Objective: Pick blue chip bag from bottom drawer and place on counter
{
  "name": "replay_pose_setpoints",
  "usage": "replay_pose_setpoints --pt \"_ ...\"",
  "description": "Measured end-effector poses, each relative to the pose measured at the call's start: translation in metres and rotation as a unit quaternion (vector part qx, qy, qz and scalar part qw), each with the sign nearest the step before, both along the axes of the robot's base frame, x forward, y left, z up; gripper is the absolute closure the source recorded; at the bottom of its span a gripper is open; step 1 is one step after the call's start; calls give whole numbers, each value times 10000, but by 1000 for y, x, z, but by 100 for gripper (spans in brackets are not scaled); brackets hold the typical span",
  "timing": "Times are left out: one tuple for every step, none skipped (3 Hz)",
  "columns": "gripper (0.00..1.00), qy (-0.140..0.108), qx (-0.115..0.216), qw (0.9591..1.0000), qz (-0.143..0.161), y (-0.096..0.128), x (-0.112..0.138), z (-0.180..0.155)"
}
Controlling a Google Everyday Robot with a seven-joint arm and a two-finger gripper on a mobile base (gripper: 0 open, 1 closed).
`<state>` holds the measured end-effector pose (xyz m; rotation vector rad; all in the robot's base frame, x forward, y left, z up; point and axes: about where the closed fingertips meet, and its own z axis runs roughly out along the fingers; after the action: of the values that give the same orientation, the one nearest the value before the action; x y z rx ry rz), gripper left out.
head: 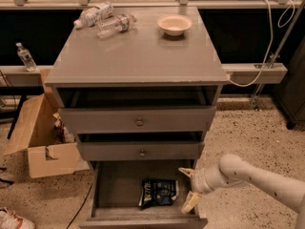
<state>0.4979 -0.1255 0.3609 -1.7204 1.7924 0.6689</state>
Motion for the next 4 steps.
replay_pose_setpoints --pt "0 -168 28 9999 20 0 10 -26" --pt "0 -379 41 9992 -109 -4 38 -81" --pt "0 -397 29 9992 -86 -3 39 -85" --pt "0 -529 -56 9986 71 9 50 -110"
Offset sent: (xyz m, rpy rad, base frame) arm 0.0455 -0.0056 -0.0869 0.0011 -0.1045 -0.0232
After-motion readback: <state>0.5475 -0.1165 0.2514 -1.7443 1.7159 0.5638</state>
